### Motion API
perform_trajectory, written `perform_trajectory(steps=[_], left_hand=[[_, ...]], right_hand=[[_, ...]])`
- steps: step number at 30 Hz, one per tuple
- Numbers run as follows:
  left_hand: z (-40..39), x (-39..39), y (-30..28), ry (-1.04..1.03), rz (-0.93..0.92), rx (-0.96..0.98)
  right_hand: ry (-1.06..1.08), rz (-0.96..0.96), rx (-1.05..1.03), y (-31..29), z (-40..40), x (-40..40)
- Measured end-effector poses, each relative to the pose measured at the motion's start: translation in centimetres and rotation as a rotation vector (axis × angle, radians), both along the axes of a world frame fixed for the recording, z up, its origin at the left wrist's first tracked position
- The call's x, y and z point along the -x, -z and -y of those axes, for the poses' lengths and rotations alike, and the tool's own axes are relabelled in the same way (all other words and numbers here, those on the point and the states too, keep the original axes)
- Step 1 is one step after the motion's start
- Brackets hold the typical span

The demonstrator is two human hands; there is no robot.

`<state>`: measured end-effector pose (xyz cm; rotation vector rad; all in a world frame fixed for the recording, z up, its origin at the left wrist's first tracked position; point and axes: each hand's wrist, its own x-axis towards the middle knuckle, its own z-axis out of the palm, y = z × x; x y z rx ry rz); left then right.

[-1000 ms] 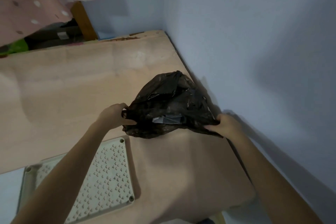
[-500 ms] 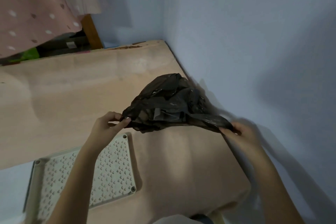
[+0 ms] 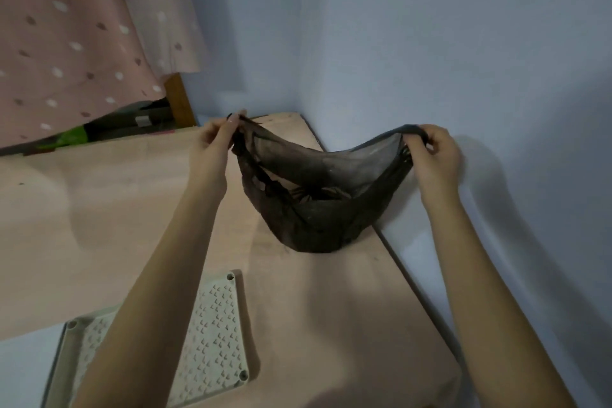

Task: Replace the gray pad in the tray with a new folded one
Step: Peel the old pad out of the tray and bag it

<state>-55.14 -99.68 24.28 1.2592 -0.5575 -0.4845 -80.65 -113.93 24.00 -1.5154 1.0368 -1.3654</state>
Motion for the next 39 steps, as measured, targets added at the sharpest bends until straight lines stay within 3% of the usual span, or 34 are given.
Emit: perform_trajectory(steps=[5,9,12,15,17,20,24,27,33,39], left_hand=[[3.2,1.7,-2.8,0.237,0.114,0.069],[4.1,4.0,-0.4,0.369,0.106,0.04],[3.7,5.4,2.3,0.455,0.088,-0.038],[3.4,6.0,4.4,0.498,-0.07,-0.097],[3.1,6.0,5.2,0.489,-0.143,-0.087],[2.5,5.9,5.8,0.404,-0.002,-0.125],[2.5,6.4,5.8,0.357,0.01,-0.146],[2.7,7.1,5.8,0.455,0.095,-0.148],[3.2,8.9,6.4,0.482,0.048,-0.168],[3.7,9.1,7.3,0.407,0.076,-0.497]], right_hand=[[-0.203,-0.095,0.183,-2.6,0.5,-3.2],[-0.432,0.002,-0.018,-0.4,-1.2,-4.5],[-0.447,-0.087,-0.088,1.9,-2.0,-4.9],[-0.497,-0.107,-0.144,3.4,-3.0,-5.1],[-0.538,-0.044,-0.259,4.2,-3.4,-5.1],[-0.54,-0.034,-0.344,5.0,-3.6,-5.1],[-0.306,-0.154,-0.338,5.7,-3.3,-5.9],[-0.216,-0.141,-0.351,6.0,-3.1,-6.6],[-0.419,-0.166,-0.402,6.2,-3.8,-7.2],[-0.568,-0.25,-0.42,7.3,-5.0,-6.7]])
